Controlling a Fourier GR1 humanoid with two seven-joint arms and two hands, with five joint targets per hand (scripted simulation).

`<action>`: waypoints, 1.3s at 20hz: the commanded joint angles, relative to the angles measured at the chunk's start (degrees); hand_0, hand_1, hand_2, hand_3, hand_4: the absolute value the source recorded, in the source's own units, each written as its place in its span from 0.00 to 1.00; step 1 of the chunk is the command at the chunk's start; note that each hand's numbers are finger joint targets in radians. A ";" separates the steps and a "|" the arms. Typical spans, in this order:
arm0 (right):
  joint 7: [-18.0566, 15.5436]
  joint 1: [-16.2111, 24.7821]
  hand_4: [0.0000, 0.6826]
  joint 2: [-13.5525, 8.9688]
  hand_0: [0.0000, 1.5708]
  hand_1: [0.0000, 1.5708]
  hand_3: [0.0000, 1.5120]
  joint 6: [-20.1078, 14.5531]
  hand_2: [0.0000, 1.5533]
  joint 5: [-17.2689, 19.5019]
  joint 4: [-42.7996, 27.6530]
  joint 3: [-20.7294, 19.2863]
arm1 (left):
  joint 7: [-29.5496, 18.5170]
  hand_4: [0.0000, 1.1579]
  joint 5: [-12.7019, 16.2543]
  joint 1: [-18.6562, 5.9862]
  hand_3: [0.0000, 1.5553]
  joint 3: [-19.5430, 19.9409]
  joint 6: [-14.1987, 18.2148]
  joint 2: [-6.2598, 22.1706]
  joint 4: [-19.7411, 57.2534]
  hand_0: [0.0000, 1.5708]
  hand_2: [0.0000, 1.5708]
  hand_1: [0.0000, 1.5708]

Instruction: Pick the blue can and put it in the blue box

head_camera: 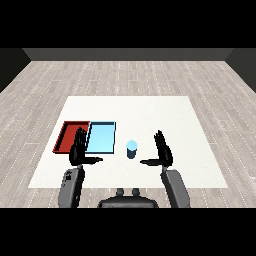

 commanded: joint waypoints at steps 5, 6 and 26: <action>-2.32 -3.44 0.00 -0.24 0.00 0.00 0.00 -0.47 0.00 -3.18 8.87 -0.61 | -1.41 0.00 -1.08 0.51 0.00 -0.84 1.72 -1.54 -0.10 0.00 0.00 0.00; -1.47 -0.68 0.00 0.18 0.00 0.00 0.00 -5.15 0.00 -3.12 4.63 4.45 | 0.75 0.00 3.32 0.41 0.00 3.92 -2.20 3.17 -1.58 0.00 0.00 0.00; -5.73 -13.00 0.00 0.19 0.00 0.00 0.00 -10.56 0.00 -11.58 22.24 9.80 | -2.15 0.00 1.12 1.57 0.00 0.95 0.22 -0.20 -1.12 0.00 0.00 0.00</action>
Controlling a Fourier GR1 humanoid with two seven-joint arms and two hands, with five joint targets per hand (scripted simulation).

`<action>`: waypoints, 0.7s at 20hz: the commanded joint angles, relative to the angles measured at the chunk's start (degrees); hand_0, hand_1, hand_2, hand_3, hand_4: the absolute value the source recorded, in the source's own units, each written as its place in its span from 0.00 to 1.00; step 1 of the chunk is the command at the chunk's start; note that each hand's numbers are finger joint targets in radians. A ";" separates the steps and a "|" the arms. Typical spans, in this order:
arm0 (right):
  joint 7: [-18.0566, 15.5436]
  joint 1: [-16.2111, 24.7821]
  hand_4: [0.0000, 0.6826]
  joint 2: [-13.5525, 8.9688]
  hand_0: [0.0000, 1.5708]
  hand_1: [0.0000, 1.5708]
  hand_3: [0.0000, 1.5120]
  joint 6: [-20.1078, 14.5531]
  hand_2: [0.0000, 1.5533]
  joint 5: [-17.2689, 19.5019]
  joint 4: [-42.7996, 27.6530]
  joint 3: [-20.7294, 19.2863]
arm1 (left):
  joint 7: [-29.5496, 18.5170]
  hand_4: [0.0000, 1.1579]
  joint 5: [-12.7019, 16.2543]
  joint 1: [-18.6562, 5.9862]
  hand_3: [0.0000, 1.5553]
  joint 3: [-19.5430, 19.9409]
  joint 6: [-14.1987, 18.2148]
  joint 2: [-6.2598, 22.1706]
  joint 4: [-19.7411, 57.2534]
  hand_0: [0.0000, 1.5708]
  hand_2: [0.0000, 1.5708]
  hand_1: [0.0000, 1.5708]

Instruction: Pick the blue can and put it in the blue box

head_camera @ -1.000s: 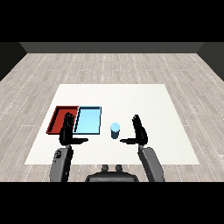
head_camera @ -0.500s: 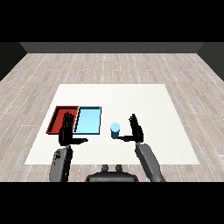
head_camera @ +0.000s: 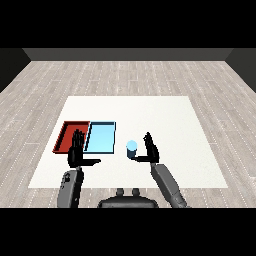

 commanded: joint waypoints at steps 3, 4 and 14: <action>-3.50 -0.97 0.00 0.00 0.00 0.00 0.00 -3.90 0.00 -4.54 3.78 7.34 | 1.31 0.00 -0.09 0.11 0.00 -0.58 0.01 0.20 -2.13 0.00 0.00 0.00; 3.73 0.45 0.00 -0.10 0.00 0.00 0.00 0.46 0.00 -0.04 -3.72 0.81 | -0.88 0.00 -0.29 1.03 0.00 -0.13 0.46 -0.39 -0.37 0.00 0.00 0.00; -3.21 -8.29 0.00 0.00 0.00 0.00 0.00 -3.48 0.00 -7.22 9.08 6.19 | 4.86 0.00 1.16 0.36 0.00 0.07 0.38 0.73 -5.43 0.00 0.00 0.00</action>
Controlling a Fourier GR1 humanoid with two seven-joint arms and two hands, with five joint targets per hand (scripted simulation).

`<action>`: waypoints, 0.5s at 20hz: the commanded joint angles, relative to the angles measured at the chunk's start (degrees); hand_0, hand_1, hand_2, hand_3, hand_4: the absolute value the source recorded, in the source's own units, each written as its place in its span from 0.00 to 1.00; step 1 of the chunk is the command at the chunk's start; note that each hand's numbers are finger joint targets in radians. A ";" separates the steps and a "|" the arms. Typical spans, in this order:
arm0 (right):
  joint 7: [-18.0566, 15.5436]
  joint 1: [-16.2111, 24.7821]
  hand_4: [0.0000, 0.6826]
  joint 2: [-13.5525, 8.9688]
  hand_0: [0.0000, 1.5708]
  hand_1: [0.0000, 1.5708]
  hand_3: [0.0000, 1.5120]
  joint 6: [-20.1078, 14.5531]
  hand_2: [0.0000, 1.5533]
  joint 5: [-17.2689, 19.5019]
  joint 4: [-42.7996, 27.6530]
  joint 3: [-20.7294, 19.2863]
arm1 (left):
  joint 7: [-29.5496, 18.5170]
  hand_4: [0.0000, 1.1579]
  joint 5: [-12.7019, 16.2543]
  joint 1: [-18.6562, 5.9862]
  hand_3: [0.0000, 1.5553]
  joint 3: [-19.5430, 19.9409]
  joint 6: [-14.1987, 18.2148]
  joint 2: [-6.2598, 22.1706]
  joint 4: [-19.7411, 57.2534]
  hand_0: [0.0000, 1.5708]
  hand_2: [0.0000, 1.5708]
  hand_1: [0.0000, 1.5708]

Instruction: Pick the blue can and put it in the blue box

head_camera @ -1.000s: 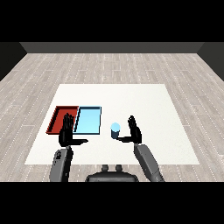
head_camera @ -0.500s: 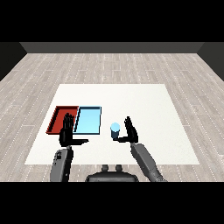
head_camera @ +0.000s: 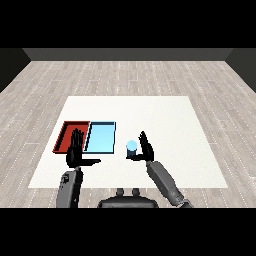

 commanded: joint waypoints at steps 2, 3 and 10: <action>-6.80 -5.64 0.00 0.00 0.00 0.00 0.00 -1.82 0.00 -7.12 8.90 4.91 | 1.92 0.00 1.65 -1.08 0.00 1.76 -1.27 1.80 0.30 0.00 0.00 0.00; -1.25 -2.98 0.00 0.00 0.00 0.00 0.00 3.68 0.00 0.02 4.04 -2.72 | -0.46 0.00 -0.38 -0.26 0.00 0.15 0.22 -0.09 1.02 0.00 0.00 0.00; -4.09 -6.07 0.00 0.00 0.00 0.00 0.00 -4.96 0.00 -9.85 5.19 9.84 | 0.86 0.00 -2.47 -0.96 0.00 -1.38 2.06 -0.76 -1.02 0.00 0.00 0.00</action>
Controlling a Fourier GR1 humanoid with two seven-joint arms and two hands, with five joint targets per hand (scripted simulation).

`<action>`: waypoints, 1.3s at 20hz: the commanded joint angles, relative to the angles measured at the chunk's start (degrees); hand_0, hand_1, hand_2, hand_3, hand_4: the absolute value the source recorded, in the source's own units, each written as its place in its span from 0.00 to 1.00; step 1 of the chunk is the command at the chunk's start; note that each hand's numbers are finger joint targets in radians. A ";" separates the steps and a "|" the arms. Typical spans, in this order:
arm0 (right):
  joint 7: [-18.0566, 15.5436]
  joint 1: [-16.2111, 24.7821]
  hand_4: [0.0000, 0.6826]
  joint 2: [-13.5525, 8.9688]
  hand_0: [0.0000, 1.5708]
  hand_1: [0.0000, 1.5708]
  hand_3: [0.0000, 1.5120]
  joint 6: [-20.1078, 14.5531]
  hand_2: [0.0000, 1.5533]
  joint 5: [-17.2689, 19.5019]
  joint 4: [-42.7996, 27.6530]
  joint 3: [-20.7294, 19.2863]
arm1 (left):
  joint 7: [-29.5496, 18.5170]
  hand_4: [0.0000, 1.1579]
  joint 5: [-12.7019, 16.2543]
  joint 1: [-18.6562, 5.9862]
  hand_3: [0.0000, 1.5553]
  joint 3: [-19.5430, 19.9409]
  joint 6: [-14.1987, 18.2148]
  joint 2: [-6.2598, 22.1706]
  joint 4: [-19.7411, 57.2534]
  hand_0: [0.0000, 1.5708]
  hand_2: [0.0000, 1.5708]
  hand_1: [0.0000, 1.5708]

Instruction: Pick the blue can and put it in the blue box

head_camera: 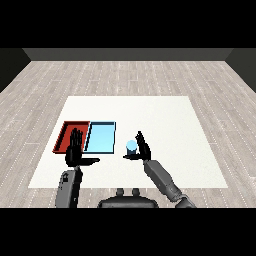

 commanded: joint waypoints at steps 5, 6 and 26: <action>-3.69 -5.96 0.00 0.02 0.00 0.00 0.00 -2.46 0.00 -6.59 6.72 4.54 | 2.09 0.00 -0.58 1.50 0.00 -1.84 1.02 -1.33 -2.91 0.00 0.00 0.00; -4.42 -1.66 0.00 0.02 0.00 0.00 0.00 1.50 0.00 -2.52 6.53 2.23 | -2.53 0.00 -0.87 -1.26 0.00 -0.26 -0.25 -0.54 3.88 0.00 0.00 0.00; 2.31 -13.19 0.99 0.00 0.99 0.99 0.95 -13.99 0.96 -9.40 10.95 10.55 | 0.00 0.00 0.08 -0.80 0.00 -0.04 0.61 -0.52 -0.53 0.00 0.00 0.00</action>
